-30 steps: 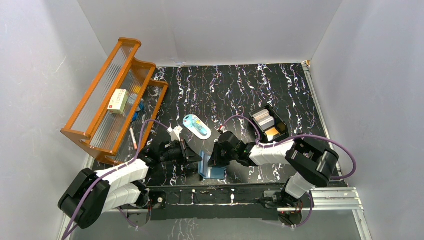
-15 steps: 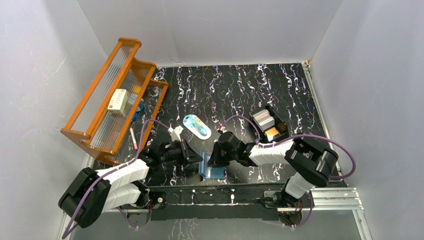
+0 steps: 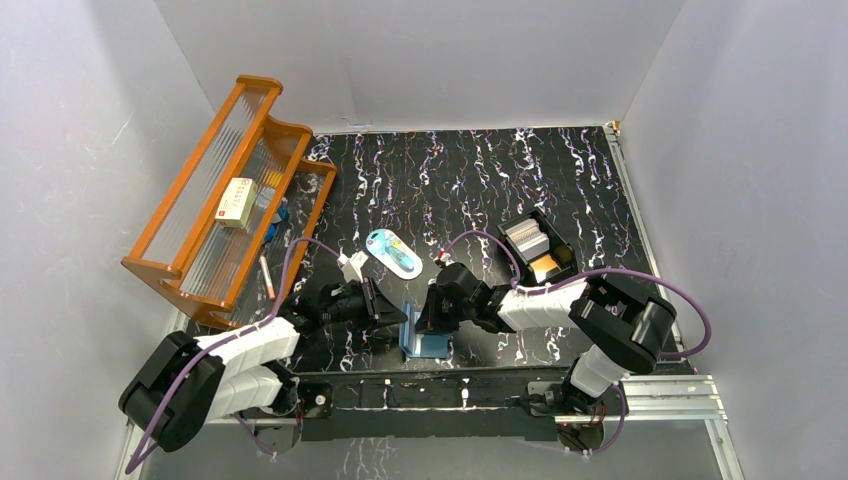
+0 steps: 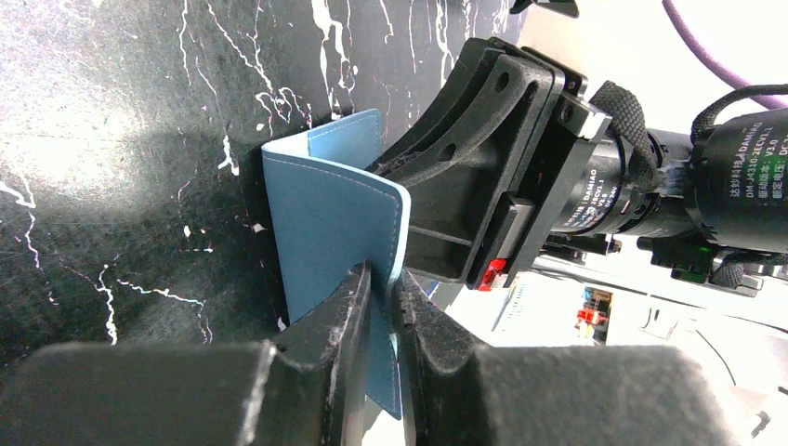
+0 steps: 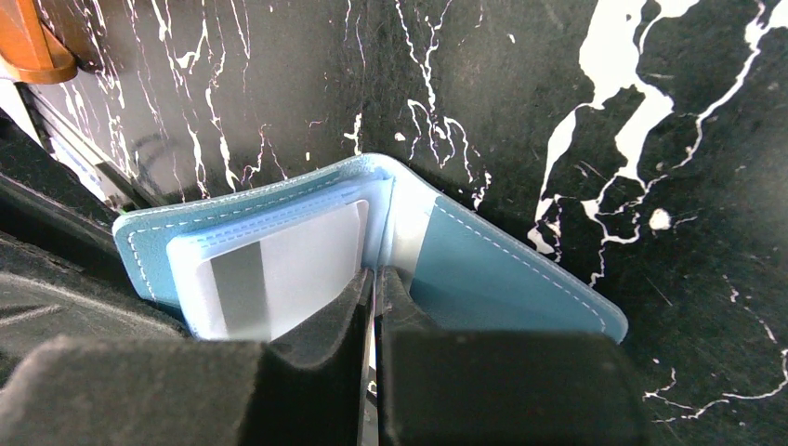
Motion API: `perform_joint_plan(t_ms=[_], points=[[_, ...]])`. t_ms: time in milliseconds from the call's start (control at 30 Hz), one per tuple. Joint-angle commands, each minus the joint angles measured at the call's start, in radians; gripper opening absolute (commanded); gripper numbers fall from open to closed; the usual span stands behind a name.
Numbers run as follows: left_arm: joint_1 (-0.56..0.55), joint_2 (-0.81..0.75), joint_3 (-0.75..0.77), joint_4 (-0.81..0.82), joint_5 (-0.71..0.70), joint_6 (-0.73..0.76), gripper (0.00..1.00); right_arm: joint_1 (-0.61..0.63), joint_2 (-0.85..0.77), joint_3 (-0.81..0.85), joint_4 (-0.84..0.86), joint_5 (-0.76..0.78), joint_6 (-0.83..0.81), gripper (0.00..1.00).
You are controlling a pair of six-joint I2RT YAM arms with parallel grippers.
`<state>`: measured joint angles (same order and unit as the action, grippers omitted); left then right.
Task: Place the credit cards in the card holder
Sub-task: Turn over the card slot in the card holder.
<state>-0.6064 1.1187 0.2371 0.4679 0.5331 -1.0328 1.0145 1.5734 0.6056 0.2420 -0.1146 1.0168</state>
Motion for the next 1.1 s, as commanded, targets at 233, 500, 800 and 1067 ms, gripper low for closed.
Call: perform_joint_plan(t_ms=[233,500,800,1067], points=[[-0.013,0.002,-0.004,0.024,0.026,0.007,0.04,0.002,0.031,0.003,0.016,0.007,-0.012,0.13],[-0.016,0.008,-0.007,0.029,0.023,0.007,0.08,0.002,0.034,0.002,0.022,0.002,-0.012,0.13],[-0.016,-0.065,0.122,-0.306,-0.067,0.116,0.00,-0.002,-0.021,0.016,-0.033,0.009,-0.030,0.22],[-0.018,-0.090,0.242,-0.565,-0.138,0.187,0.00,-0.012,-0.176,0.075,-0.212,0.101,-0.078,0.38]])
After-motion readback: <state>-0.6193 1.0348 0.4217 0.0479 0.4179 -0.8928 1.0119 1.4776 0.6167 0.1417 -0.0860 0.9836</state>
